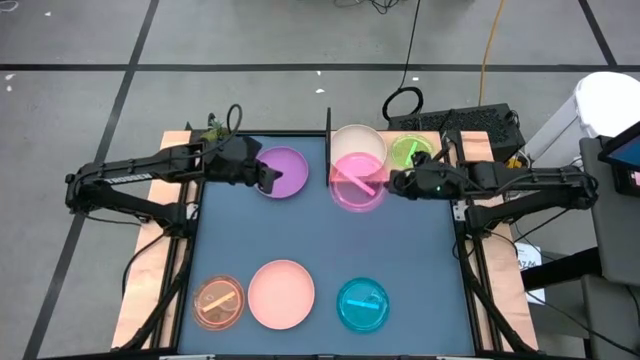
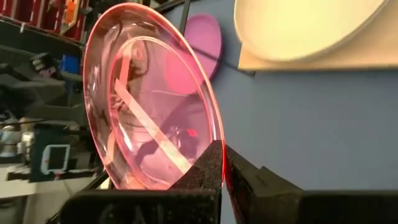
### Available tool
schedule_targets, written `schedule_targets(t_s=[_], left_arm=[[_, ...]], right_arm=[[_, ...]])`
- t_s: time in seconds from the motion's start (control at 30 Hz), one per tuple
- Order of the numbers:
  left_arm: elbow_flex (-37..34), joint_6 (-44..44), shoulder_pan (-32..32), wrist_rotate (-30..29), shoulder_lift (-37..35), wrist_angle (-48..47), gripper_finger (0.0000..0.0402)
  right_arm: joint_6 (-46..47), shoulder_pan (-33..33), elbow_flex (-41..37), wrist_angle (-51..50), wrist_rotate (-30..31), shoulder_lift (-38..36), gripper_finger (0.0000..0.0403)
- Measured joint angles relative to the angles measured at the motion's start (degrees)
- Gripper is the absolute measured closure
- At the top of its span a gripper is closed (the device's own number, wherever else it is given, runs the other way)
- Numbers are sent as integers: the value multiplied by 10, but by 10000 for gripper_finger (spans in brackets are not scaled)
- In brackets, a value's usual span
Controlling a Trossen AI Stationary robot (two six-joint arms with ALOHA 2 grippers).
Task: Place and stack plates onto a shelf
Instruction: Stack the pink plate on top of the green plate on the shelf
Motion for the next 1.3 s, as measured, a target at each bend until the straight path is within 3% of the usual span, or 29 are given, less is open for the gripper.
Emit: schedule_targets(t_s=[0.27,0.7,0.83,0.97,1.17,1.3], left_arm=[[0,0,0,2,0,0,398],[0,17,3,3,0,-4,398],[0,28,4,3,0,-4,398],[0,22,9,2,2,-4,398],[0,35,12,-3,2,-4,398],[0,27,12,-3,2,-5,398]], right_arm=[[-27,-38,27,-34,7,-6,403],[-17,-44,27,-32,179,-7,403],[14,-44,17,-30,195,-8,403],[60,-40,-35,-3,192,-25,403],[109,-29,-157,155,217,-69,403],[161,-27,-221,207,240,-90,403]])
